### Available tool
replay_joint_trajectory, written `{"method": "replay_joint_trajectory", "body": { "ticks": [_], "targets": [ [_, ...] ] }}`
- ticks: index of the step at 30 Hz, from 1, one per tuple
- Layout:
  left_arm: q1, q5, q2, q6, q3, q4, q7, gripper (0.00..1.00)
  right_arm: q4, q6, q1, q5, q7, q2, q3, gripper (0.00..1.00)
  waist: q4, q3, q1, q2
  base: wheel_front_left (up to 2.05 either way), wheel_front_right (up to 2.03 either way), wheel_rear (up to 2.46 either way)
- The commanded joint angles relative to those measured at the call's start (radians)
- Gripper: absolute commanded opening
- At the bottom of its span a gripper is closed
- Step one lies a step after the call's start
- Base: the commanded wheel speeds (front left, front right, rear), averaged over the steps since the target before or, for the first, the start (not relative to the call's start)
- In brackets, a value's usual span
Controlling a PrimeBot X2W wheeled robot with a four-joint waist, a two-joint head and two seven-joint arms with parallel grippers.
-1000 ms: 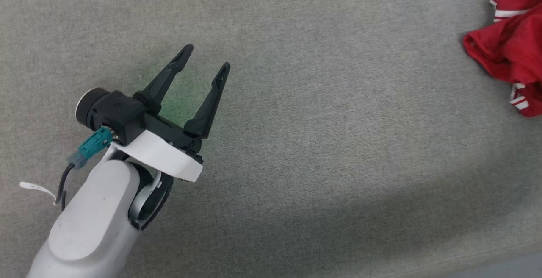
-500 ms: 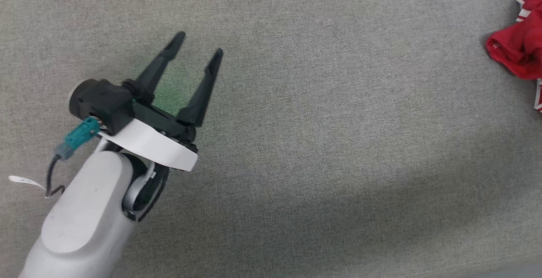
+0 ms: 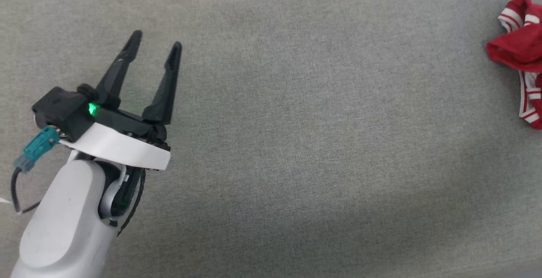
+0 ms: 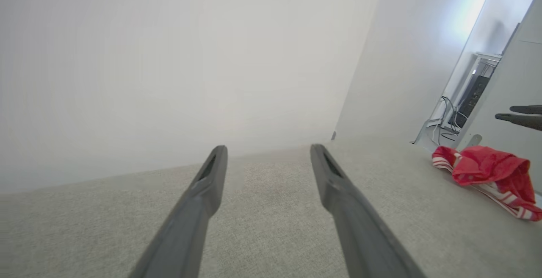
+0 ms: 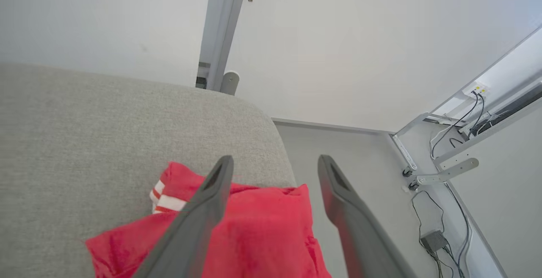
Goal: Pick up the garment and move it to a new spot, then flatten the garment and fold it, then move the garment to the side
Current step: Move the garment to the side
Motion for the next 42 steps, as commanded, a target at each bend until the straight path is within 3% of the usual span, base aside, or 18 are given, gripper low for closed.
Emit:
{"method": "replay_joint_trajectory", "body": {
  "ticks": [1, 12, 19, 27, 42],
  "targets": [
    [0.022, 0.002, -0.005, -0.001, 0.016, 0.002, -0.005, 1.0, -0.012, 0.0, 0.01, 0.01, -0.019, 0.024, -0.006, 1.0, 0.006, -0.02, 0.0, 0.0, 0.0, 0.0, 0.0],
    [0.121, 0.043, -0.034, -0.001, 0.148, 0.002, -0.005, 1.0, -0.145, 0.0, 0.138, 0.072, -0.127, 0.121, 0.037, 1.0, 0.046, -0.125, 0.0, 0.0, 0.0, 0.0, 0.0],
    [0.219, 0.056, -0.047, -0.001, 0.222, -0.003, -0.005, 1.0, -0.27, 0.0, 0.29, 0.107, -0.158, 0.145, 0.038, 1.0, 0.084, -0.202, 0.0, 0.0, 0.0, 0.0, 0.0],
    [0.355, 0.067, -0.05, -0.001, 0.312, 0.001, -0.005, 1.0, -0.423, 0.0, 0.484, 0.086, -0.166, 0.181, -0.001, 1.0, 0.11, -0.283, 0.0, 0.0, 0.0, 0.0, 0.0],
    [0.571, 0.097, -0.113, -0.001, 0.435, -0.022, -0.005, 1.0, -0.715, 0.0, 0.824, 0.001, -0.167, 0.272, -0.145, 1.0, 0.147, -0.39, 0.0, 0.0, 0.0, 0.0, 0.0]
  ]
}}
